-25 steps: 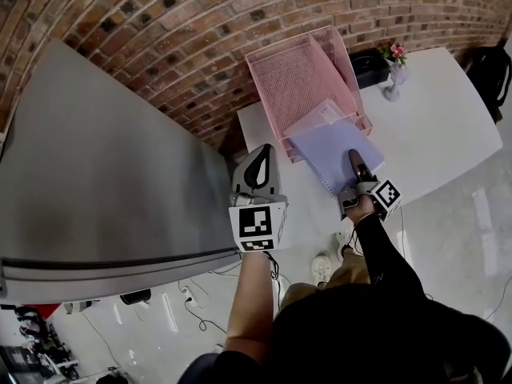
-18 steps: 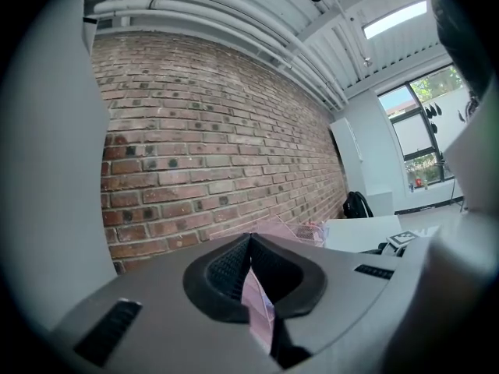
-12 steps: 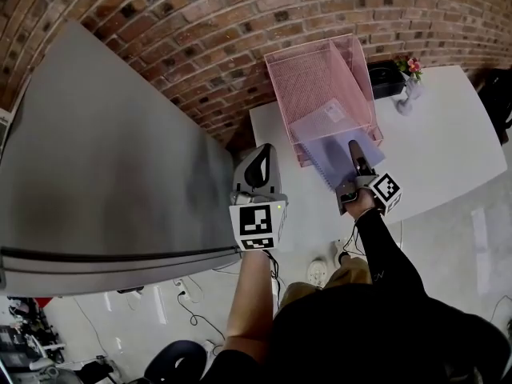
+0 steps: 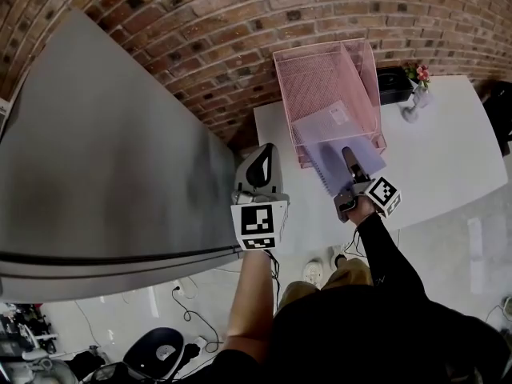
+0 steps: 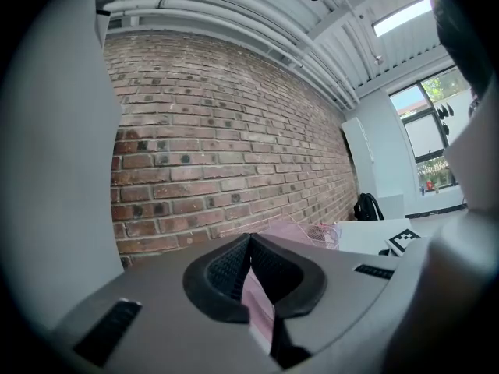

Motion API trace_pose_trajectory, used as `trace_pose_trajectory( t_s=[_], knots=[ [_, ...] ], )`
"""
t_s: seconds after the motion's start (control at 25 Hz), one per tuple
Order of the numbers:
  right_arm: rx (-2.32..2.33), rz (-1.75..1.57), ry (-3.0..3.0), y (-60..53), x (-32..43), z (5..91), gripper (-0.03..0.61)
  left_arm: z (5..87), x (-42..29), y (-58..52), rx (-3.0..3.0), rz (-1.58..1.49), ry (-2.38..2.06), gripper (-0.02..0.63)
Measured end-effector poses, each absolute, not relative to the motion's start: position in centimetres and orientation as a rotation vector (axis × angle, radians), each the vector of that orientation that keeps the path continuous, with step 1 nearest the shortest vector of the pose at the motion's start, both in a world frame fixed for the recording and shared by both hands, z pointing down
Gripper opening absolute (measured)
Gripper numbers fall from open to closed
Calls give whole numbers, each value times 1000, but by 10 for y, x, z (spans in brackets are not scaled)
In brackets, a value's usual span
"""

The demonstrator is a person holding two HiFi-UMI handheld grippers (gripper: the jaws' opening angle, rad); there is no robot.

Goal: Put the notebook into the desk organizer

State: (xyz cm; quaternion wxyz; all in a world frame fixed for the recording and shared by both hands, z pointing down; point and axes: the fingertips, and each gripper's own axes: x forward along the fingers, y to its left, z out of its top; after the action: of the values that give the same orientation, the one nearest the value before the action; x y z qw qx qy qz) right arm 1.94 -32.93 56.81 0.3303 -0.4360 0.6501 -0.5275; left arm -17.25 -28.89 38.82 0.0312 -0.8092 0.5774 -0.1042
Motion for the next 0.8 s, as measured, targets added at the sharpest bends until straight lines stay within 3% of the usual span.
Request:
trace_pose_trajectory(
  t_s=[0.44,0.8],
  knots=[
    [-995,-1470,2083,-290,-47,576,269,388,-171,-289,-2502,-296,1776,15],
    [-837,-1280,2657,-265,-84,569,332,385,-180,-287,-2507,-271,1780,15]
  ],
)
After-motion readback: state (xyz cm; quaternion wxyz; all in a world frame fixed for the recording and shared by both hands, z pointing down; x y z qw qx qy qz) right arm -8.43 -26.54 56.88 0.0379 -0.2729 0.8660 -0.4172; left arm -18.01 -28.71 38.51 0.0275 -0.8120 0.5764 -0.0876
